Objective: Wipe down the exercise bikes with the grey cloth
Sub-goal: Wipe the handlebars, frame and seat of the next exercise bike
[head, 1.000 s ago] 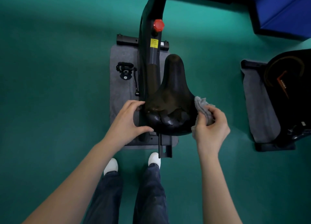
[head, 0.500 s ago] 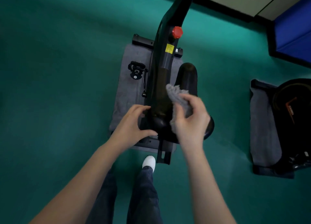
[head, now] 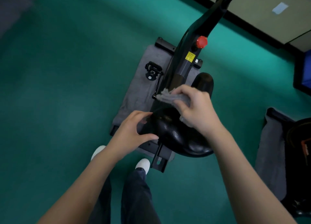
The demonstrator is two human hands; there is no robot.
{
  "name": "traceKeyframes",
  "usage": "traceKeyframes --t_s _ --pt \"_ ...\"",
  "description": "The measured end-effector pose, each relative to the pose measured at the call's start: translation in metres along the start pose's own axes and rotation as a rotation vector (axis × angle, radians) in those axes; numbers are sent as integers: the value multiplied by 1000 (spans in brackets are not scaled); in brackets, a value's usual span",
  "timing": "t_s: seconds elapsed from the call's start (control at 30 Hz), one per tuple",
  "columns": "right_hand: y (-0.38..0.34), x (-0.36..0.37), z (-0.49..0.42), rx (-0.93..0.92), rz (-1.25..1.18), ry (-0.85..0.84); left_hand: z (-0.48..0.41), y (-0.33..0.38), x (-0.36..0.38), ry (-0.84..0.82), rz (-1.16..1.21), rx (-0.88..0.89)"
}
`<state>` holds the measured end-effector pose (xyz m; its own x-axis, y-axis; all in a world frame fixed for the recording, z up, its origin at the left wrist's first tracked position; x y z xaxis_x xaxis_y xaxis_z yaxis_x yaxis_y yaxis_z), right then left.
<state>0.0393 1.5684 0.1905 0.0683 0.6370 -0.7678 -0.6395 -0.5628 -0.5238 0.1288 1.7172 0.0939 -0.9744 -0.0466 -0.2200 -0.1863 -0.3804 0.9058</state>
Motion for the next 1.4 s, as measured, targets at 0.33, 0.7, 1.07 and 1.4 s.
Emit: traceKeyframes --t_s 0.33,0.7,1.07,1.4 --pt "-2 25 -29 -46 249 -272 11 -9 11 117 120 -46" --pt "-33 35 15 -300 95 -336 14 -13 18 94 164 -77" --pt "-13 13 -5 -288 -10 -322 28 -17 41 249 325 -110" --pt "-48 55 2 -710 464 -680 47 -14 102 477 313 -175"
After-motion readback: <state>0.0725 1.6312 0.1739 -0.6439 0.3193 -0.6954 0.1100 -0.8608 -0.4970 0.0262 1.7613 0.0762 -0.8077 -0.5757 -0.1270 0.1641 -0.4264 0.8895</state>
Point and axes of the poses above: each hand's wrist, its own z-axis away from the middle knuckle, its own x-axis out of the palm, y = z × x, the point moved 6 cm from there along -z, towards the middle knuckle, and after that the axes turned 13 degrees about -y, right-handed, at the moved point
